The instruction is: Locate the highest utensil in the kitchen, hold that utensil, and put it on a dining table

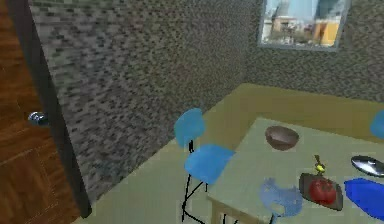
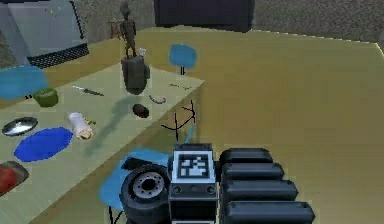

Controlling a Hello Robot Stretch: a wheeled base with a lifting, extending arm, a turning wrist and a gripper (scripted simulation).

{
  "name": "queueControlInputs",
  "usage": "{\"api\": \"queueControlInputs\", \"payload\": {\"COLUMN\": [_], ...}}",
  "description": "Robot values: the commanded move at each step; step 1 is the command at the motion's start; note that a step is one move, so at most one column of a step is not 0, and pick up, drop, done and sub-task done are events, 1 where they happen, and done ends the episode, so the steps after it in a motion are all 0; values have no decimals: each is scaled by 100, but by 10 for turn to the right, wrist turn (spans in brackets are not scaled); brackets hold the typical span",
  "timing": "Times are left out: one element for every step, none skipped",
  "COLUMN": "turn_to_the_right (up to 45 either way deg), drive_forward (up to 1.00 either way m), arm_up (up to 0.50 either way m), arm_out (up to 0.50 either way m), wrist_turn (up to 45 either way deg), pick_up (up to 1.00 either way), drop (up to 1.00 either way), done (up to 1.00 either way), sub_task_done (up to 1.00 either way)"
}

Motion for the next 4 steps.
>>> {"api": "queueControlInputs", "payload": {"turn_to_the_right": [-450, -390, 450, 240], "drive_forward": [0, 0, 0, 0], "arm_up": [0, 0, 0, 0], "arm_out": [0, 0, 0, 0], "wrist_turn": [0, 0, 0, 0], "pick_up": [0, 0, 0, 0], "drop": [0, 0, 0, 0], "done": [0, 0, 0, 0], "sub_task_done": [0, 0, 0, 0]}}
